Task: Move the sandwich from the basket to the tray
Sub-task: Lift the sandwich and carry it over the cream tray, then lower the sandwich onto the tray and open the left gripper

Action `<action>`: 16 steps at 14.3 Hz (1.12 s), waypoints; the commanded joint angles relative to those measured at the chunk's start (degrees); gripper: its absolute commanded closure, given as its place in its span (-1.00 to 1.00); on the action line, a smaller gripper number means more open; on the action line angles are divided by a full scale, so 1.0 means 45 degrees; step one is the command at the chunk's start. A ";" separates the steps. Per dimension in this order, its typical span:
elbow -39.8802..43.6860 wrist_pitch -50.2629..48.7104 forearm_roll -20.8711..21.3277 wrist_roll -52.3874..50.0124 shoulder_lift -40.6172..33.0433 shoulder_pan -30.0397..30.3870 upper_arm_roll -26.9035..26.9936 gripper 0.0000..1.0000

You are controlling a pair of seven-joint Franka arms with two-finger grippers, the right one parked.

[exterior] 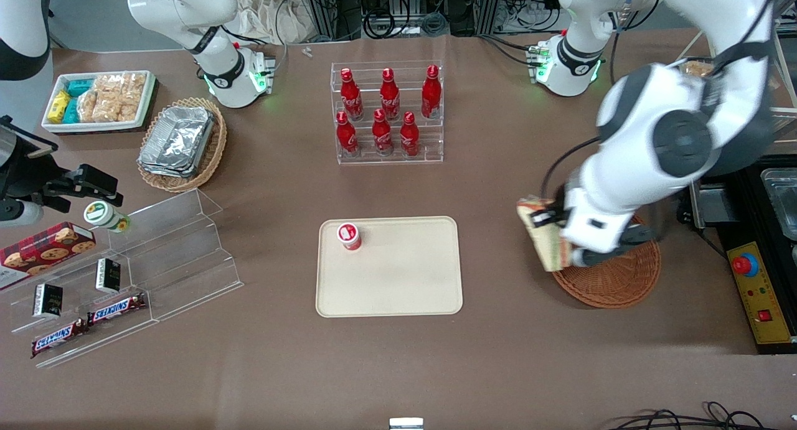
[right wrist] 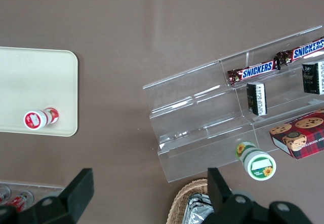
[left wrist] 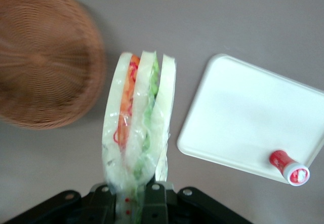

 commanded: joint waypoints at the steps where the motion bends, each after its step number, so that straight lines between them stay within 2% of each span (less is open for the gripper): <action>1: 0.0537 0.1048 0.1588 -0.0342 0.1789 -0.1865 0.0075 1.00; 4: 0.0518 0.2959 0.2589 -0.1361 0.3276 -0.3040 0.0075 1.00; 7: 0.0011 0.3921 0.2591 -0.1069 0.4000 -0.3159 0.0075 1.00; 11: -0.0029 0.4411 0.3235 -0.1030 0.5114 -0.3354 0.0075 1.00; 14: -0.0146 0.4646 0.3275 -0.0835 0.5272 -0.3511 0.0075 1.00; 15: -0.0166 0.4626 0.3275 -0.0835 0.5253 -0.3511 0.0075 0.63; 16: -0.0185 0.4626 0.3275 -0.0873 0.5272 -0.3530 0.0094 -0.56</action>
